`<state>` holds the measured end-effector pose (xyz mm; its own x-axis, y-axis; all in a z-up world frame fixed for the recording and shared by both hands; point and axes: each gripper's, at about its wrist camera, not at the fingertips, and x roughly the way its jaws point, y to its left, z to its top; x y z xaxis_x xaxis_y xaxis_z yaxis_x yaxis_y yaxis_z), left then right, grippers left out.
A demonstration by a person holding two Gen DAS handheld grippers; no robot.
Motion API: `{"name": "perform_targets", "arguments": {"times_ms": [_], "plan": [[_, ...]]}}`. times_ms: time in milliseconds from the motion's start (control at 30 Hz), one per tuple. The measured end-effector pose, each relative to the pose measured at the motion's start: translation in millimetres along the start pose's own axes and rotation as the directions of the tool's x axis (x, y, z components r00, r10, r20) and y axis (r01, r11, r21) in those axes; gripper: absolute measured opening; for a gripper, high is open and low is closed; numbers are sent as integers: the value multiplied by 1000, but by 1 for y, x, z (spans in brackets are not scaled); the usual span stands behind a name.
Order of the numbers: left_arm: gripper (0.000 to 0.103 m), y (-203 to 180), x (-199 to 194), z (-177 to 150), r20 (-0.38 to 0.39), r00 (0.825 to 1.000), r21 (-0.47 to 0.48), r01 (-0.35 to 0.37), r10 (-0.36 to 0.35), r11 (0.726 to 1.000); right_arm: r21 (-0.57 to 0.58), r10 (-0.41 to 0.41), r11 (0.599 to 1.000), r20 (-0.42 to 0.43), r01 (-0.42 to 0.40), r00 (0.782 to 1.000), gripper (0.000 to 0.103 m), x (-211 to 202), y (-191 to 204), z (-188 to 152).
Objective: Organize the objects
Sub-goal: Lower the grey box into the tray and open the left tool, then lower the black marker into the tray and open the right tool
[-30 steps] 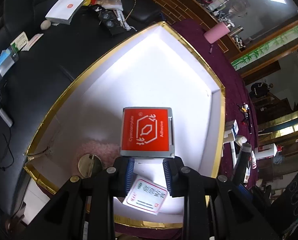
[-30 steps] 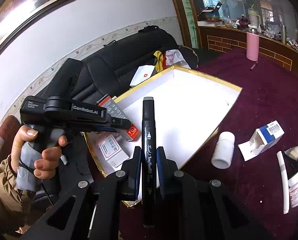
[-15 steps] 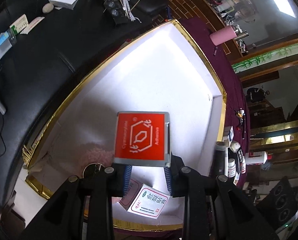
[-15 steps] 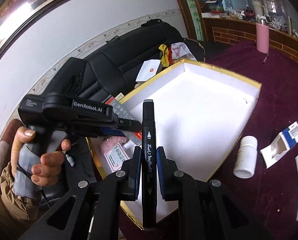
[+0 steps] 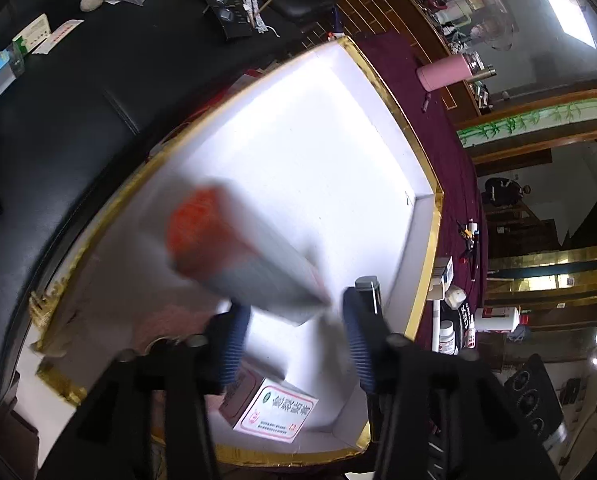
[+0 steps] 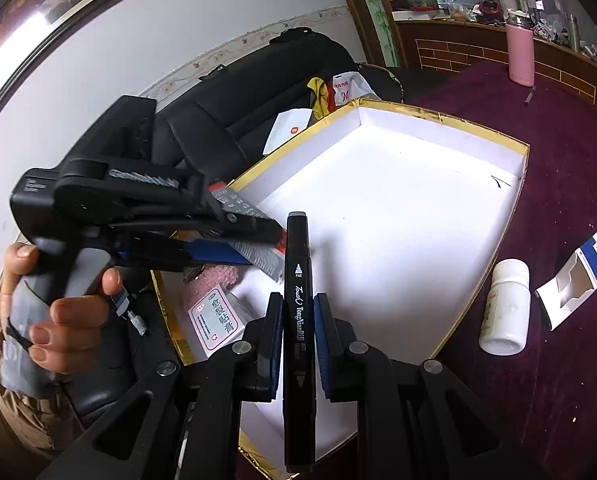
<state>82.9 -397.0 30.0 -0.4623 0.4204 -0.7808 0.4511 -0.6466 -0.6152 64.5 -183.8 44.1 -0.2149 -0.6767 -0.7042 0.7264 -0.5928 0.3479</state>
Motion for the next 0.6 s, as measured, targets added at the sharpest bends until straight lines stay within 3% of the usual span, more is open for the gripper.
{"name": "perform_targets", "arguments": {"times_ms": [300,600], "plan": [[51,-3,-19,-9,25,999,53,-47,45,998,21,1,1000,-43,0,999,17,17,-1,4],[51,-28,-42,-27,136,984,177,-135,112,975,-12,14,1000,-95,-16,995,17,30,8,-2]]}}
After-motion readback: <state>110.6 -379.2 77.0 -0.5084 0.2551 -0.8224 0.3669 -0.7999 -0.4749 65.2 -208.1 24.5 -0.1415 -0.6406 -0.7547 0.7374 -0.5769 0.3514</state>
